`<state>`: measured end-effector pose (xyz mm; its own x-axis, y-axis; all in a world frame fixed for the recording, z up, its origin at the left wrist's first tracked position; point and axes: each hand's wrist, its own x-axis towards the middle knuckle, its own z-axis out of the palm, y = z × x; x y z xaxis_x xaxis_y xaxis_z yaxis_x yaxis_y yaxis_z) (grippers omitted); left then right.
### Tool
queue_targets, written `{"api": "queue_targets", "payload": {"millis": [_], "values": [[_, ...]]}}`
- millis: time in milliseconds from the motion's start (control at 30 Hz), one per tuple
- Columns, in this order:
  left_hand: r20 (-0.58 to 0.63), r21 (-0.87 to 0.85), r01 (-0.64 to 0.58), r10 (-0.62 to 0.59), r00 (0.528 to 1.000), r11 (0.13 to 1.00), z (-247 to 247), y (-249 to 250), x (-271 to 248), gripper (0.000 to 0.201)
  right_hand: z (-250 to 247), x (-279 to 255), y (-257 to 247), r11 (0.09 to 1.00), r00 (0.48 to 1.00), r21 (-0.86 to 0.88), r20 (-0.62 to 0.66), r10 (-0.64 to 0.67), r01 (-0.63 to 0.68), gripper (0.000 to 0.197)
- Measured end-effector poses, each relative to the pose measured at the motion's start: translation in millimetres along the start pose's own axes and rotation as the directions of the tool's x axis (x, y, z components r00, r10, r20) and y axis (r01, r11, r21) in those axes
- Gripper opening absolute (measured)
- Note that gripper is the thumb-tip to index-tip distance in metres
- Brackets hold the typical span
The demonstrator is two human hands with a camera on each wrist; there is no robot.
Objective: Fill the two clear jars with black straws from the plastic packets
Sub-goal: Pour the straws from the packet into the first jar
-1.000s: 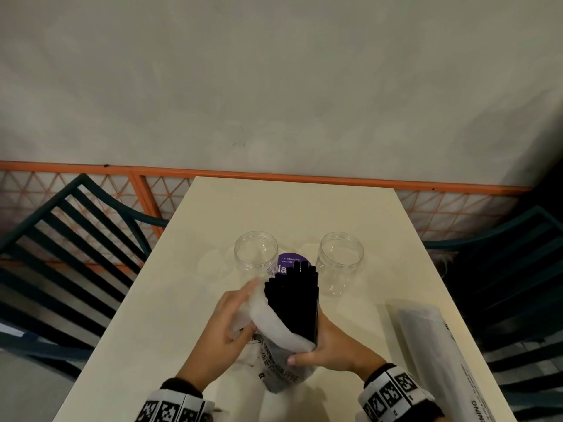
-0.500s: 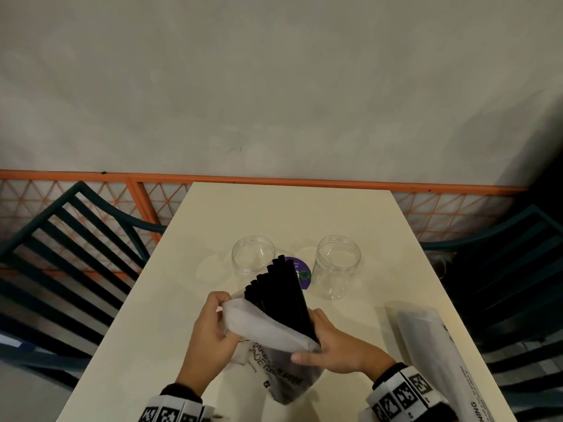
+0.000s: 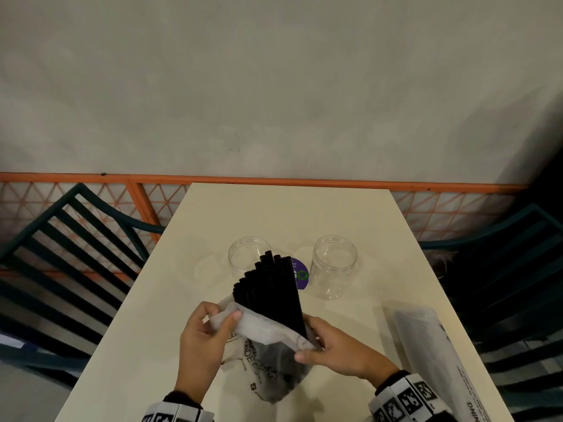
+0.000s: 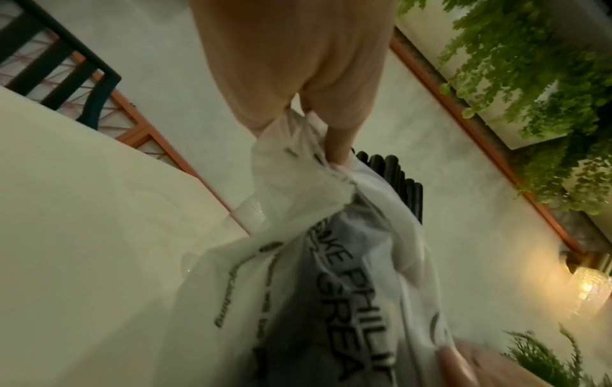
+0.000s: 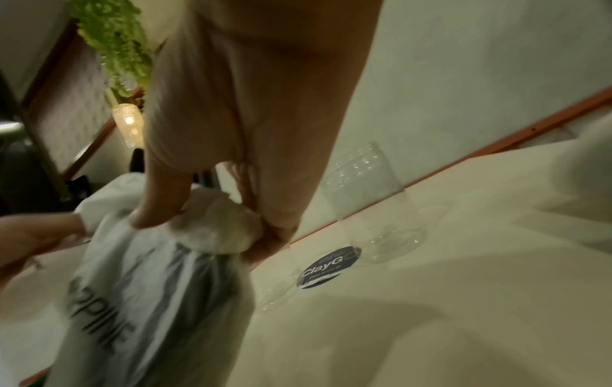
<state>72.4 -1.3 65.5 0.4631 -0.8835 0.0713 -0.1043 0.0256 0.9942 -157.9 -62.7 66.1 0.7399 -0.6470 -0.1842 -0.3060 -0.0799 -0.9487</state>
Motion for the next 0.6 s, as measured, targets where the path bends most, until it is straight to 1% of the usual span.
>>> {"api": "queue_targets", "payload": {"millis": [67, 100, 167, 200, 300, 367, 400, 467, 533, 600], "values": [[-0.031, -0.001, 0.021, -0.021, 0.999, 1.000, 0, -2, 0, 0.042, -4, -5, 5, 0.994, 0.999, 0.098, 0.021, 0.037, -0.039, 0.049], [-0.031, 0.007, 0.022, -0.022, 0.999, 1.000, 1, -1, -1, 0.041, -5, -7, 8, 0.992, 0.998, 0.111, -0.001, 0.057, -0.057, 0.040], [-0.016, 0.046, 0.000, 0.001, 1.000, 0.999, 4, 4, -4, 0.039, -5, -8, 14, 0.996, 0.992, 0.035, -0.094, 0.084, -0.081, 0.023], [-0.001, 0.082, -0.018, 0.018, 1.000, 0.997, 6, 6, -7, 0.039, -6, -7, 16, 0.996, 0.986, -0.008, -0.139, 0.086, -0.088, 0.021], [0.043, 0.233, -0.095, 0.088, 0.995, 0.968, 13, 18, -16, 0.043, -5, -2, 26, 0.995, 0.955, -0.034, -0.284, 0.083, -0.097, 0.027], [0.062, 0.317, -0.158, 0.146, 0.987, 0.935, 20, 24, -21, 0.042, -4, 2, 27, 0.985, 0.905, -0.038, -0.401, 0.139, -0.168, 0.029], [0.060, 0.342, -0.183, 0.173, 0.983, 0.922, 24, 25, -24, 0.040, -3, 4, 27, 0.977, 0.876, -0.046, -0.454, 0.164, -0.207, 0.026], [0.022, 0.369, -0.182, 0.187, 0.982, 0.912, 31, 25, -29, 0.039, -1, 6, 27, 0.971, 0.825, -0.060, -0.541, 0.164, -0.233, 0.020], [-0.014, 0.383, -0.168, 0.188, 0.982, 0.908, 38, 24, -33, 0.037, 1, 8, 29, 0.968, 0.792, -0.084, -0.593, 0.142, -0.236, 0.022], [-0.047, 0.402, -0.168, 0.204, 0.978, 0.900, 46, 23, -39, 0.035, 1, 7, 31, 0.972, 0.793, -0.072, -0.594, 0.139, -0.224, 0.025]]}}
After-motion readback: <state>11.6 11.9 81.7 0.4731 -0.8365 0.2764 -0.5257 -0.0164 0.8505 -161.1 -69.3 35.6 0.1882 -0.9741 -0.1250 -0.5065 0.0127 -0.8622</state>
